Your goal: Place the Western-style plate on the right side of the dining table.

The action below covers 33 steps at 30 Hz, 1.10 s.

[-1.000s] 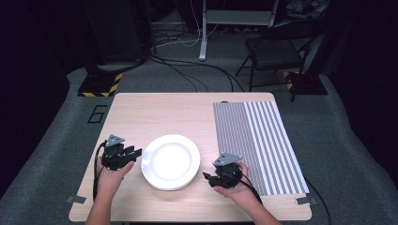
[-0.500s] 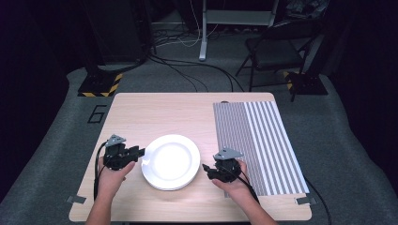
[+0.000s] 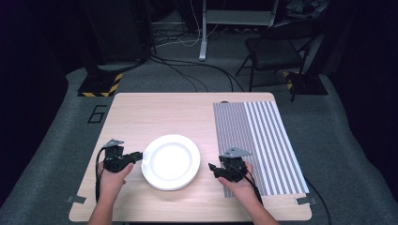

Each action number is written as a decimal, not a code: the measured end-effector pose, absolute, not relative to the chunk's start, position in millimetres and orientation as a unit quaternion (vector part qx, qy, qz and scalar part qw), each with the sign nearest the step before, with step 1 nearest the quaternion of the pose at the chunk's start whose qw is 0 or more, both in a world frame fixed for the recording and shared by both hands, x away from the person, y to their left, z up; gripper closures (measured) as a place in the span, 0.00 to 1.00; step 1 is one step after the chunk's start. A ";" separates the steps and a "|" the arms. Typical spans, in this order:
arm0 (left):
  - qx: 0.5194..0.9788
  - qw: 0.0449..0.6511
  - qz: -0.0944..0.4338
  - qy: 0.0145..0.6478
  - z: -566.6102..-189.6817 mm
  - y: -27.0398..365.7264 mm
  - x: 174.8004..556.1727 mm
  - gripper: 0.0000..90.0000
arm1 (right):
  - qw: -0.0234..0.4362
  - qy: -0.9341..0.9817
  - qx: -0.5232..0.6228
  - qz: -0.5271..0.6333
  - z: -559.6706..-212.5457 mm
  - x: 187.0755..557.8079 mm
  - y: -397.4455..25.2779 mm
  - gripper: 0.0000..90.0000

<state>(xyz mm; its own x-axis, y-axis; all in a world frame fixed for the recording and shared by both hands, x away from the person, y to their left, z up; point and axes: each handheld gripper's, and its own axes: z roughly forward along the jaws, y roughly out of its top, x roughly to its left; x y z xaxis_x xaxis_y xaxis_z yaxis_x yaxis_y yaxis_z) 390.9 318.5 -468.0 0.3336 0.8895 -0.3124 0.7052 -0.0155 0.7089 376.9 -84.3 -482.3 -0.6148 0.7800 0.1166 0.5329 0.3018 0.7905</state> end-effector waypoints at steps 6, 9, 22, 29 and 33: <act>0.713 0.403 0.104 0.564 -470.8 314.4 392.1 0.89 | 0.143 0.796 0.415 0.416 -484.9 377.1 -81.9 0.49; 0.713 0.401 0.106 0.565 -471.0 314.1 390.8 0.91 | 0.136 0.795 0.417 0.419 -484.5 377.5 -81.6 0.48; 0.711 0.401 0.104 0.568 -475.2 313.4 388.0 0.92 | 0.104 0.777 0.438 0.440 -473.8 389.4 -65.5 0.46; 0.713 0.402 0.104 0.566 -475.7 313.3 387.2 0.91 | 0.095 0.778 0.445 0.434 -479.4 396.9 -47.1 0.45; 0.715 0.401 0.100 0.564 -475.8 313.1 386.7 0.91 | 0.075 0.767 0.460 0.440 -484.2 401.8 -39.4 0.45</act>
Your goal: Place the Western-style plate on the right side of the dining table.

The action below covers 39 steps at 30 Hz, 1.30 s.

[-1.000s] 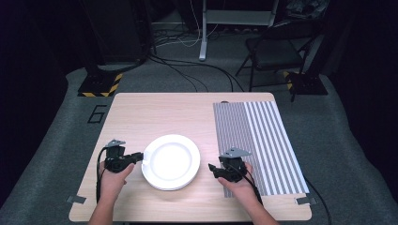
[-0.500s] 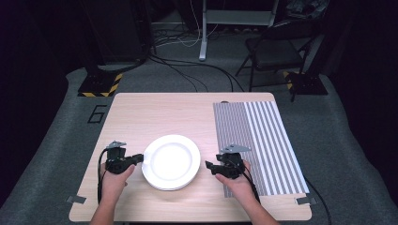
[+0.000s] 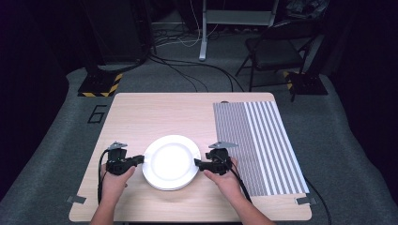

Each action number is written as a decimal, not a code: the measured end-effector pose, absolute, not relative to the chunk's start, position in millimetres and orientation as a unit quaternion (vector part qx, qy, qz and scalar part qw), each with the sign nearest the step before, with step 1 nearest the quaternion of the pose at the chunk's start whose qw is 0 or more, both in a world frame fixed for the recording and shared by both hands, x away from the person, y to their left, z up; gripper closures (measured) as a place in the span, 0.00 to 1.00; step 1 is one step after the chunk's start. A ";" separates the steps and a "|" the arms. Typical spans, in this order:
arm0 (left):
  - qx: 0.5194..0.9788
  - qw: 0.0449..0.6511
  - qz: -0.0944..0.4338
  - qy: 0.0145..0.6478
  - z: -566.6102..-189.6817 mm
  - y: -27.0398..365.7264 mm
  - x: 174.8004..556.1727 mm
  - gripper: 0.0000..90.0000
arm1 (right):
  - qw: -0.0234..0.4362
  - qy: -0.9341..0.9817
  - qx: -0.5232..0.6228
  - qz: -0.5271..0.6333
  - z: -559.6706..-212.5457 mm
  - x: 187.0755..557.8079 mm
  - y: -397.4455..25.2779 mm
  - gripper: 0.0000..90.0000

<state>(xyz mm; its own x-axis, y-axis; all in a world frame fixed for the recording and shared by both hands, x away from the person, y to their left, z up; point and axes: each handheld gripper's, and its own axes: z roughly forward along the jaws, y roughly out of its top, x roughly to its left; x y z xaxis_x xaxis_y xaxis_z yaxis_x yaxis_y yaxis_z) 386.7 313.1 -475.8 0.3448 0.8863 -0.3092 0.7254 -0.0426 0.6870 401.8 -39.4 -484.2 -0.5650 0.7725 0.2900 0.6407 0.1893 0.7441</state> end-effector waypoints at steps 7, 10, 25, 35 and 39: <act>0.713 0.405 0.098 0.564 -476.6 314.0 386.5 0.91 | 0.067 0.766 0.469 0.435 -488.3 403.2 -28.2 0.46; 0.712 0.405 0.099 0.564 -476.7 313.6 386.3 0.91 | 0.069 0.762 0.473 0.437 -488.7 403.0 -25.3 0.46; 0.711 0.407 0.095 0.566 -477.2 314.8 385.9 0.91 | 0.087 0.754 0.484 0.435 -490.7 401.0 -16.3 0.52; 0.711 0.413 0.086 0.563 -479.9 311.5 386.9 0.91 | 0.063 0.732 0.506 0.452 -484.3 400.8 -22.5 0.51; 0.716 0.411 0.082 0.558 -480.6 308.9 387.6 0.91 | 0.060 0.728 0.507 0.457 -480.0 400.0 -26.1 0.52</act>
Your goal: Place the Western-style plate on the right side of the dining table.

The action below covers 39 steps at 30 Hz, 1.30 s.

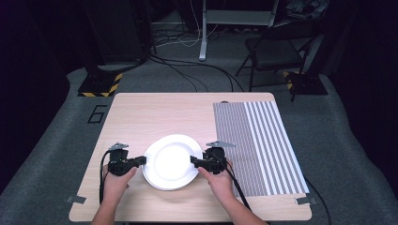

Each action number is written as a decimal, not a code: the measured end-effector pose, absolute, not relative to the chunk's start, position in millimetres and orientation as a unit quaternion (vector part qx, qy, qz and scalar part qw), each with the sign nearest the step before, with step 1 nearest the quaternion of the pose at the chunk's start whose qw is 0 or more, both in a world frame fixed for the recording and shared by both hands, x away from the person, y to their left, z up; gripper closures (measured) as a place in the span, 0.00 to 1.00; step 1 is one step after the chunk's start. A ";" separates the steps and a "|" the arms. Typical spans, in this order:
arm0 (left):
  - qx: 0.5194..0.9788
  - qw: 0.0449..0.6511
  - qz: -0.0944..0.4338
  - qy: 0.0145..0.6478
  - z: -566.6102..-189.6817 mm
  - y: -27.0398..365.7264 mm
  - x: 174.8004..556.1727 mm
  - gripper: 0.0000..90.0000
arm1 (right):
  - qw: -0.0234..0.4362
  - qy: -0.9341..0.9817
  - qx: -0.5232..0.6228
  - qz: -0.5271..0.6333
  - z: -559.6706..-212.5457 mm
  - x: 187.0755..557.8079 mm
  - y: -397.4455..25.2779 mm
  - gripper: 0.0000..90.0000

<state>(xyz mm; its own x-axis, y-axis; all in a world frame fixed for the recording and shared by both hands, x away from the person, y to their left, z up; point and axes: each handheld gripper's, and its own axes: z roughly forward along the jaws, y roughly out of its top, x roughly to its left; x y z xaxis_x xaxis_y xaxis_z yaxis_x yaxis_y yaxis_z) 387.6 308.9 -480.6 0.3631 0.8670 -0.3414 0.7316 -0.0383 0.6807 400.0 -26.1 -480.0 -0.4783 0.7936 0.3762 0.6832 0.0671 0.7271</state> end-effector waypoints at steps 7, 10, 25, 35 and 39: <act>0.722 0.408 0.077 0.553 -483.0 299.1 388.6 0.91 | 0.063 0.720 0.509 0.468 -471.5 402.4 -34.2 0.52; 0.724 0.407 0.075 0.553 -483.1 297.3 388.3 0.91 | 0.067 0.719 0.507 0.470 -469.8 404.3 -36.3 0.54; 0.718 0.414 0.073 0.554 -486.1 293.3 387.7 0.91 | 0.056 0.746 0.499 0.438 -477.4 403.4 -31.9 0.65; 0.721 0.415 0.076 0.549 -487.8 289.5 386.7 0.92 | 0.062 0.737 0.504 0.446 -473.4 403.0 -34.0 0.72; 0.725 0.413 0.079 0.546 -488.9 284.8 387.0 0.90 | 0.063 0.737 0.499 0.451 -470.8 402.7 -38.1 0.74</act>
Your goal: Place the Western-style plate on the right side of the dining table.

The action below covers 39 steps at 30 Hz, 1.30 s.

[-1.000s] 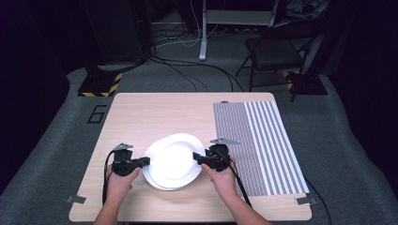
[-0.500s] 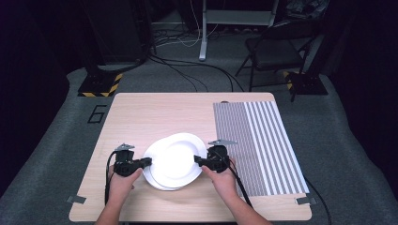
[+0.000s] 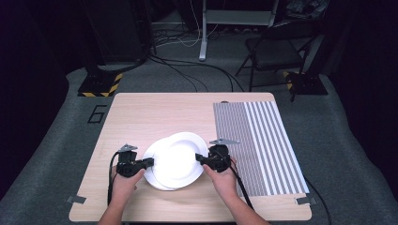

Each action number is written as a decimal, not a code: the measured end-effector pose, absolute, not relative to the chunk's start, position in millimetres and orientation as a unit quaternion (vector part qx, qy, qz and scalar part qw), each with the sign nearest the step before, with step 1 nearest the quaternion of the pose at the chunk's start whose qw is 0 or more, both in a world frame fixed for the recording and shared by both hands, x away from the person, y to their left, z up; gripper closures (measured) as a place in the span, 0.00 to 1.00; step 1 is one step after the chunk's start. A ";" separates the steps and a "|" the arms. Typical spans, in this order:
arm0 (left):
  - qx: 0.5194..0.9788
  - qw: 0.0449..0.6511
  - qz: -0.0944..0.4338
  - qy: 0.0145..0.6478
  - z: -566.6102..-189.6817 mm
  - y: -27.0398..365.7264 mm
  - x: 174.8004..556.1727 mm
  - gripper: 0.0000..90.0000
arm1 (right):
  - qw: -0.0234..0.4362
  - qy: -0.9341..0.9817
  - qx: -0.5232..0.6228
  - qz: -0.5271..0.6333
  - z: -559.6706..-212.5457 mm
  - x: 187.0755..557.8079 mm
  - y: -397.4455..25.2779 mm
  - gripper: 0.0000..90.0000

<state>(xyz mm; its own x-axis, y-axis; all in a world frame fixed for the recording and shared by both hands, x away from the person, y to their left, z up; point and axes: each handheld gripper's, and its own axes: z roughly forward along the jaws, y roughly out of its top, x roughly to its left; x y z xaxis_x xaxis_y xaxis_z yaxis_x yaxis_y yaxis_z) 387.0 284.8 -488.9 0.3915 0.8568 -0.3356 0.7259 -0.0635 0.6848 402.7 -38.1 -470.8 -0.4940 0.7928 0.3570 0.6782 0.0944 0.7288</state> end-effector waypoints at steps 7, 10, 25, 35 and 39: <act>0.732 0.409 0.082 0.538 -491.1 275.6 387.3 0.83 | 0.076 0.738 0.491 0.456 -463.7 399.9 -43.2 0.75; 0.737 0.406 0.079 0.535 -492.9 271.9 388.1 0.81 | 0.078 0.739 0.490 0.456 -461.3 399.7 -45.1 0.75; 0.731 0.417 0.066 0.536 -492.7 267.2 389.0 0.62 | 0.085 0.732 0.490 0.466 -462.5 399.2 -58.9 0.74; 0.713 0.434 0.050 0.549 -493.1 266.8 391.7 0.49 | 0.083 0.722 0.501 0.469 -470.8 399.3 -64.8 0.72; 0.702 0.444 0.040 0.555 -493.4 267.6 393.0 0.46 | 0.075 0.718 0.506 0.473 -473.7 399.6 -67.1 0.71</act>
